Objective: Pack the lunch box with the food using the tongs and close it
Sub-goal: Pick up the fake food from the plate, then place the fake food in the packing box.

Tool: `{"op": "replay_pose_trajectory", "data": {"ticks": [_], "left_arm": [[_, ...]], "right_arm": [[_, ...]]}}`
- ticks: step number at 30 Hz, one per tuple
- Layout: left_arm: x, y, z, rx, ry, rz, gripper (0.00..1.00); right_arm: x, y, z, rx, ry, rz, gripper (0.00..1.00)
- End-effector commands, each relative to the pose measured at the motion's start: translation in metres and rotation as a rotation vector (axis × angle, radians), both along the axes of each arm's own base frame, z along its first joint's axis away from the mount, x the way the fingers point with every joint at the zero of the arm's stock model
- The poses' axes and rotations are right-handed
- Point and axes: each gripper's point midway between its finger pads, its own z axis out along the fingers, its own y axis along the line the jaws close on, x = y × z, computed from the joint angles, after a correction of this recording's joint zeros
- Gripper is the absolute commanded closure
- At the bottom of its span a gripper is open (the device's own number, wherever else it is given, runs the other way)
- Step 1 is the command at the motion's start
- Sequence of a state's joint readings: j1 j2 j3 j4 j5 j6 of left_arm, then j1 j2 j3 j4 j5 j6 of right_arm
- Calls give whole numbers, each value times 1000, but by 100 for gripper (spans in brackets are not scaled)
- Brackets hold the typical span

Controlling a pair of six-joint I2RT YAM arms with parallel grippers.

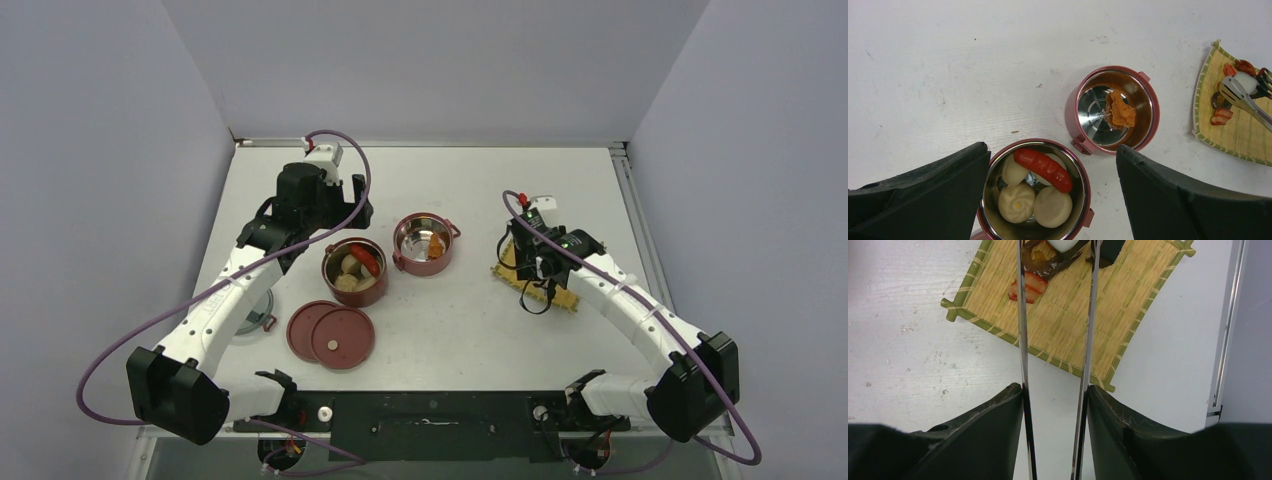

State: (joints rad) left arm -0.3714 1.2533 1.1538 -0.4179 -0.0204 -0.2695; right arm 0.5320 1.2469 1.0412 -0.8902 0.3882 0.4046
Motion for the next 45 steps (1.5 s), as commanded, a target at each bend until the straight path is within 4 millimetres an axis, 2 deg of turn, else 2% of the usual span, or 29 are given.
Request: {"op": "replay_pose_trajectory", "data": {"ticks": [1, 13, 20, 34, 39, 45], "left_arm": [[5, -5, 12, -24, -43, -11, 3], [4, -5, 12, -24, -43, -11, 3], [5, -5, 11, -23, -40, -9, 3], [4, -4, 14, -25, -49, -6, 3], [4, -4, 15, -27, -51, -6, 3], [4, -4, 16, -32, -52, -6, 3]], "right_arm": [[11, 0, 10, -35, -53, -14, 53], [13, -2, 10, -71, -61, -24, 58], [11, -5, 10, -92, -59, -29, 69], [11, 3, 49, -28, -158, -26, 87], [11, 22, 66, 72, -195, 26, 88], [13, 89, 90, 320, -254, 223, 88]]}}
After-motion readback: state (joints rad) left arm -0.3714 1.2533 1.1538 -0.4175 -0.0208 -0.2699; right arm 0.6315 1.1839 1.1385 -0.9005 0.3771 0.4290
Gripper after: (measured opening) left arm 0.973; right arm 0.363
